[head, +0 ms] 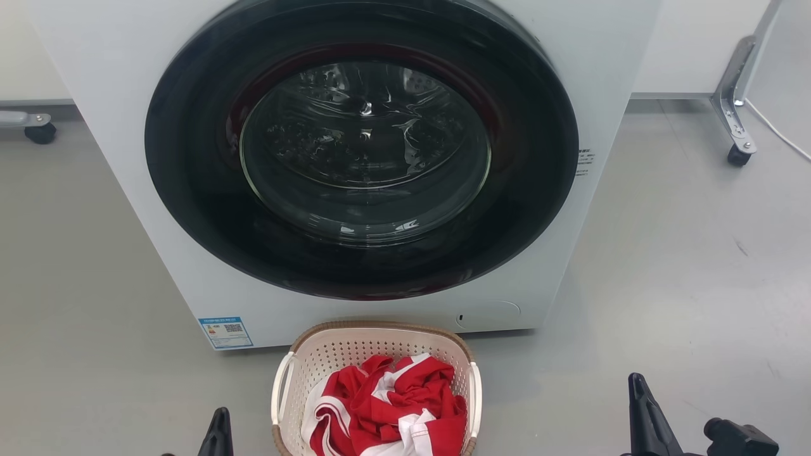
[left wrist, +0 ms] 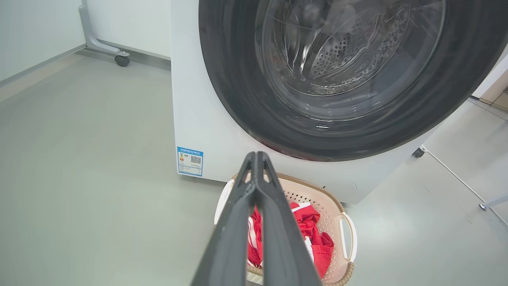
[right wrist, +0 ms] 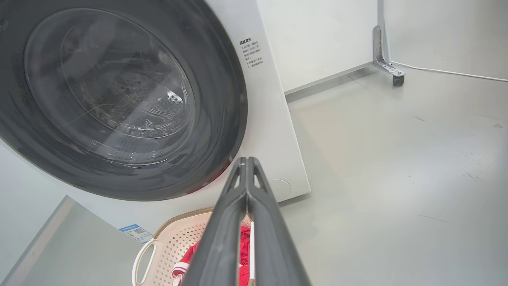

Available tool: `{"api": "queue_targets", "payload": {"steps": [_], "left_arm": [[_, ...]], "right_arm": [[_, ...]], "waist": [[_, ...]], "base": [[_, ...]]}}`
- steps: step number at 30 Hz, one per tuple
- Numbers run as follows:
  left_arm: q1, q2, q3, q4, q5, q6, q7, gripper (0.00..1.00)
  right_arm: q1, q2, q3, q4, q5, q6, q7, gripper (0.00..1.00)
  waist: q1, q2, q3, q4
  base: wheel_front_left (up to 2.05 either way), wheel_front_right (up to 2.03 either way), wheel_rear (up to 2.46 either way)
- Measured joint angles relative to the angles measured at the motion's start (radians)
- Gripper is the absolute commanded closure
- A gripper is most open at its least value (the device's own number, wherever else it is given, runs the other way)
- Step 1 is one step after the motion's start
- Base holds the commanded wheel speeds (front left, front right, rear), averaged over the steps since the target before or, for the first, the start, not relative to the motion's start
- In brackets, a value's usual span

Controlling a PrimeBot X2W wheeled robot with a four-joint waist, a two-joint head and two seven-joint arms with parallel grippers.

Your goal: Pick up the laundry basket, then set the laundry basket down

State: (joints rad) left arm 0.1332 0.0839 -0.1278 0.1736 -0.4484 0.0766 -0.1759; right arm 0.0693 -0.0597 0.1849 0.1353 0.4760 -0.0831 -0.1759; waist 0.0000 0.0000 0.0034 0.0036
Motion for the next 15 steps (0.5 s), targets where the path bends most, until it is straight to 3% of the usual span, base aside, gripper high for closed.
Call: {"api": "queue_targets", "payload": {"steps": [15], "left_arm": [[-0.032,-0.010,0.042,0.018,-0.205,-0.034,0.059,1.00]], "right_arm": [[-0.022,0.005,-0.059,0.031,0.207,0.032,0.057,1.00]], "waist": [[0.0000,0.0001,0.000,-0.001]], "base": [[0.00,0.00,0.00]]}}
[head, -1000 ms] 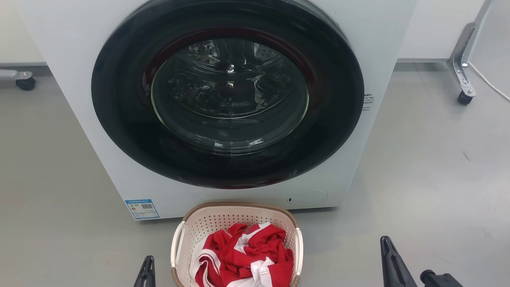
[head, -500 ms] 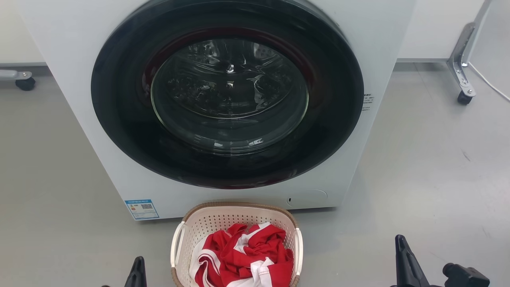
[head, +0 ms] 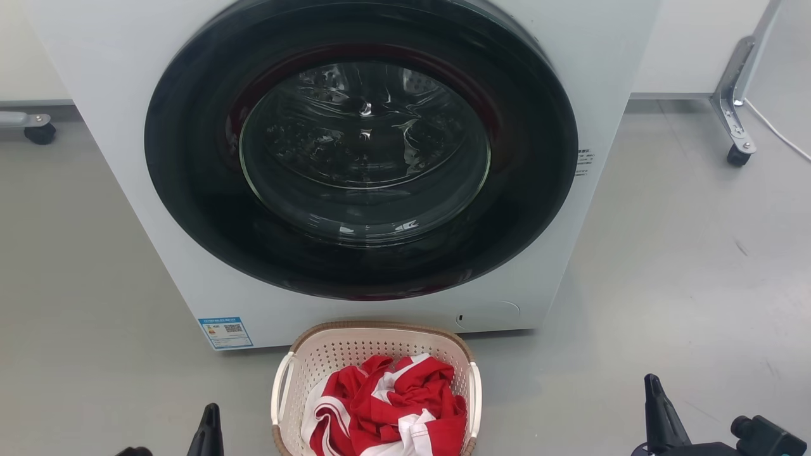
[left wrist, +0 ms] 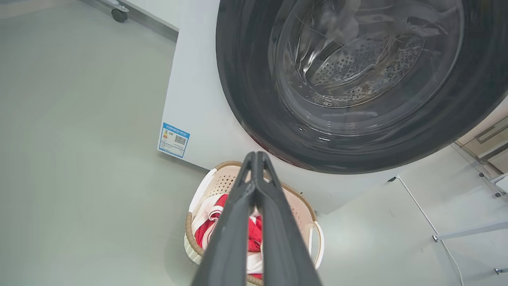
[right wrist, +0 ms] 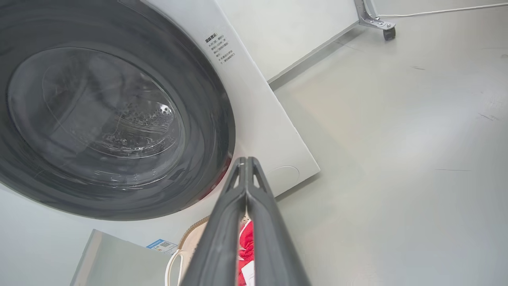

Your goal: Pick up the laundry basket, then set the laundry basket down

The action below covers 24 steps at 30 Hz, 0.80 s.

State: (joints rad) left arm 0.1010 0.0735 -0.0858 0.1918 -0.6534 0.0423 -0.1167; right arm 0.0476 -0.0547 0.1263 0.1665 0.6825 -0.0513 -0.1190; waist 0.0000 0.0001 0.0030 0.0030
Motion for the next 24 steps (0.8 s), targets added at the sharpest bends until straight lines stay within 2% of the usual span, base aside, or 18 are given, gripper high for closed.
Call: {"api": "queue_targets", "payload": {"steps": [24], "left_arm": [[-0.062,-0.011,0.069,0.039,-0.355,-0.061,0.090,1.00]], "right_arm": [[-0.045,0.005,-0.097,0.047,0.344,0.065,0.090,1.00]], "waist": [[0.0000,0.0000,-0.001,-0.001]], "base": [[0.00,0.00,0.00]]}}
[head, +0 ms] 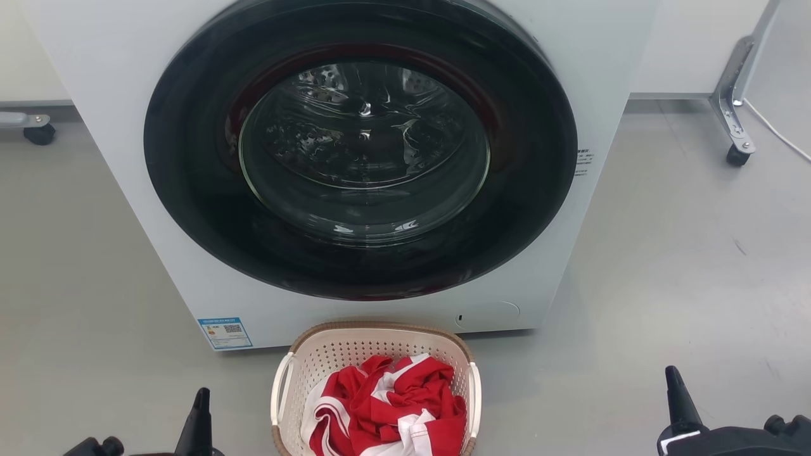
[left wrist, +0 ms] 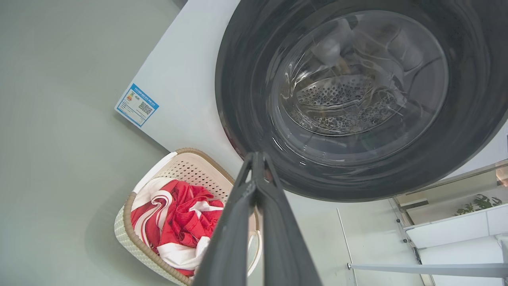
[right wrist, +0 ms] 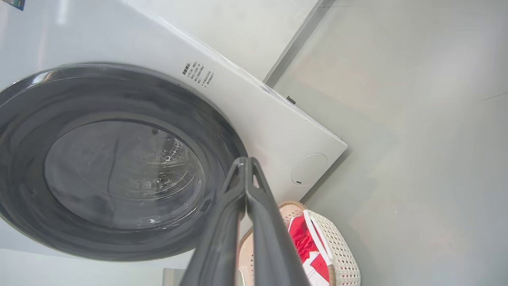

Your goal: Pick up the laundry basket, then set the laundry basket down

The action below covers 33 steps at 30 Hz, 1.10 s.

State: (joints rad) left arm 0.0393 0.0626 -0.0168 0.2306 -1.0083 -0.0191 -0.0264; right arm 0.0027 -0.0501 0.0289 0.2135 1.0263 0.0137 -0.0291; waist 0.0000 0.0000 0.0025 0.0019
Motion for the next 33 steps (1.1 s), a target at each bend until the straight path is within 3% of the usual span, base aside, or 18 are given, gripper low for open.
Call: {"api": "queue_targets", "payload": {"steps": [33], "left_arm": [[-0.101,-0.016,0.094,0.055,-0.507,-0.093,0.124,1.00]], "right_arm": [[-0.079,0.006,-0.140,0.073,0.498,0.093,0.124,1.00]], "waist": [[0.0000,0.0000,-0.001,-0.002]], "base": [[0.00,0.00,0.00]]}}
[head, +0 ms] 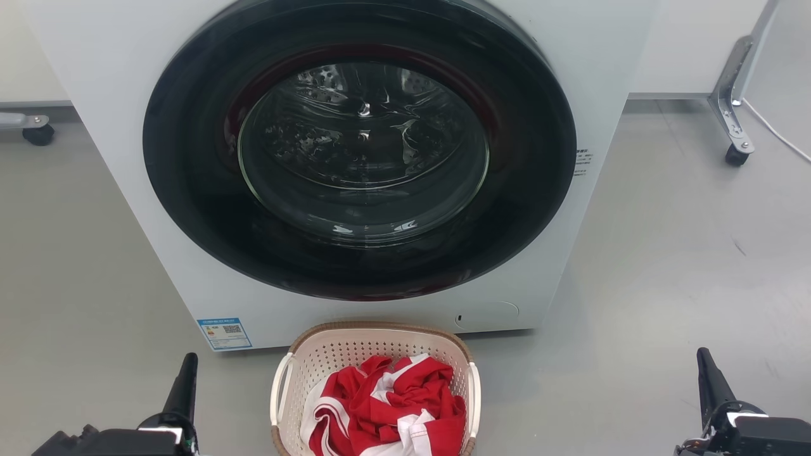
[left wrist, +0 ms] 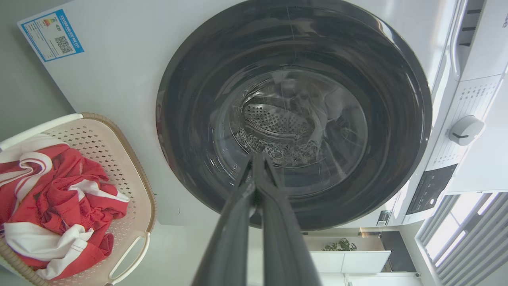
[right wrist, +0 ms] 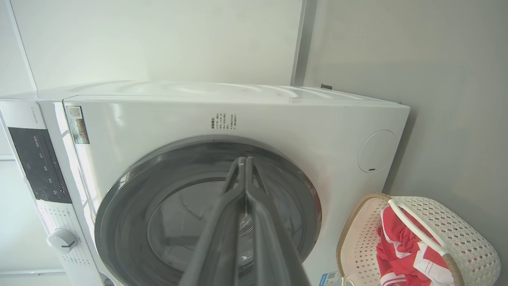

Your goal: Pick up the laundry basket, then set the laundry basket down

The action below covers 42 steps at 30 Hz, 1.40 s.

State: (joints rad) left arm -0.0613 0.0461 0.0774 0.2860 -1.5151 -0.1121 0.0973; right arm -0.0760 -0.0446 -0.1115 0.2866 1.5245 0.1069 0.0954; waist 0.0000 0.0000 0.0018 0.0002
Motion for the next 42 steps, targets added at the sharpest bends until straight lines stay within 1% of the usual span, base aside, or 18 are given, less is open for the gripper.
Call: {"api": "queue_targets", "payload": {"steps": [4,5,8,42], "left_arm": [[-0.009,-0.001,0.011,0.007,-0.060,-0.004,0.012,1.00],[-0.015,-0.002,0.013,0.009,-0.070,-0.011,0.014,1.00],[-0.019,-0.004,0.013,0.009,-0.086,-0.011,0.016,1.00],[-0.019,-0.005,0.013,0.010,-0.086,-0.011,0.016,1.00]], "right_arm": [[-0.002,0.001,-0.016,0.010,0.057,0.009,0.011,1.00],[-0.004,0.001,-0.019,0.012,0.069,0.011,0.016,1.00],[-0.015,0.001,-0.021,0.012,0.072,0.012,0.018,1.00],[-0.017,0.001,-0.021,0.012,0.072,0.013,0.018,1.00]], "waist": [[0.0000,0.0000,0.000,0.000],[0.0000,0.0000,0.000,0.000],[0.0000,0.0000,0.000,0.000],[0.0000,0.0000,0.000,0.000]], "base": [[0.00,0.00,0.00],[0.00,0.00,0.00],[0.00,0.00,0.00],[0.00,0.00,0.00]]}}
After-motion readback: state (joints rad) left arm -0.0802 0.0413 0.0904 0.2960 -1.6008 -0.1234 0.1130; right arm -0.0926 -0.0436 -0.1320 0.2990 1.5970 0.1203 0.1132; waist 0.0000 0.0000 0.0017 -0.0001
